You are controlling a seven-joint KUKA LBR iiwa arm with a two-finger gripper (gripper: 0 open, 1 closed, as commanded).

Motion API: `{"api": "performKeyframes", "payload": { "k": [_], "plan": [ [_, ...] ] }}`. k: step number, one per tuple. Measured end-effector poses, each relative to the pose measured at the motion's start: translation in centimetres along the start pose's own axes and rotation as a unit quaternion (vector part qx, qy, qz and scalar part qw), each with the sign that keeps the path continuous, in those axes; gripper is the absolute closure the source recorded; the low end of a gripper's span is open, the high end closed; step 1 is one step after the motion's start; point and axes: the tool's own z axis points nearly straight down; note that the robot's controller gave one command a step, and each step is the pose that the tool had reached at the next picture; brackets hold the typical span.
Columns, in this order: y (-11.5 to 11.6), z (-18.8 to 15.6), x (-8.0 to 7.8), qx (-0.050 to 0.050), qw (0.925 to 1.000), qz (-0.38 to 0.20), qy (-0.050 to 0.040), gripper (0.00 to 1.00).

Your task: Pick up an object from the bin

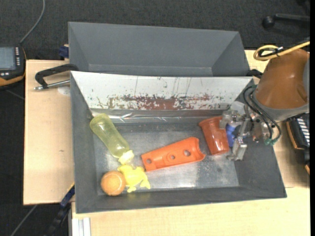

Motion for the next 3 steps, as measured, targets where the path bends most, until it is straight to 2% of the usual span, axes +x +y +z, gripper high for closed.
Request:
{"api": "performKeyframes", "payload": {
  "k": [1, 2, 3],
  "plan": [
    [0.0, -0.4, -0.2, 0.001, 1.0, -0.001, -0.004, 0.0],
    [0.4, 2.5, -0.4, 0.0, 1.0, -0.008, -0.0051, 0.0],
    [4.4, 5.1, 0.8, 0.001, 0.9885, -0.151, -0.005, 1.0]
  ]
}}
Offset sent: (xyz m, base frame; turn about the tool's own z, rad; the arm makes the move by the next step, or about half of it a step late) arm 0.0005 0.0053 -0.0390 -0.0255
